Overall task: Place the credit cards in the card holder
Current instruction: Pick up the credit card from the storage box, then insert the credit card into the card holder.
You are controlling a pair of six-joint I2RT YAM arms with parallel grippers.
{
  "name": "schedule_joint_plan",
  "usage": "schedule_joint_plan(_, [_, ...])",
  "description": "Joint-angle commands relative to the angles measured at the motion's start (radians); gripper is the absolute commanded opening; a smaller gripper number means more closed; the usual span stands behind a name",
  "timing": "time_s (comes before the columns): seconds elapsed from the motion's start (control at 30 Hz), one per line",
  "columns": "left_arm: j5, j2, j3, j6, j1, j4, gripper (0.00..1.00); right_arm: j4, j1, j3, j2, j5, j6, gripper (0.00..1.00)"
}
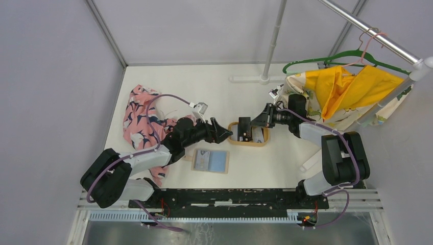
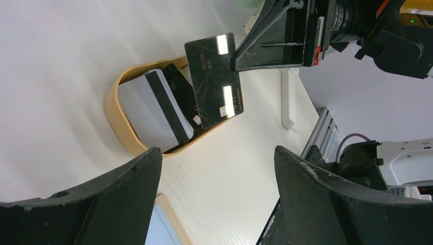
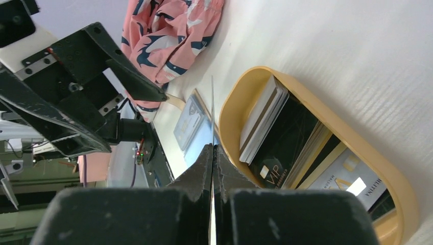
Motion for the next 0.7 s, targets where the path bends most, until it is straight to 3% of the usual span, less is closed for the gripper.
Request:
schedule_joint_plan(0.0, [0.105,0.058,-0.008,0.008,0.016,0.148,0.86,0.132,0.011,-0.008,-0.040,-0.059,0.046,0.00])
schedule_joint_plan(0.3, [0.177,0.207,0.036,-0.076,0.033,0.284,0.84,0.209,0.056,-0.018,-0.036,-0.102,0.092,0.00])
schedule_joint_plan(0.47, [0.244,0.295,0.048,-0.152,0.063,0.400,0.74,0.256,0.080,-0.024,-0.039,-0.125,0.120,0.00])
schedule_joint_plan(0.67, [0.369,0.405,0.050,-0.316,0.098,0.680,0.58,0.273,0.106,-0.024,-0.033,-0.139,0.126,0.00])
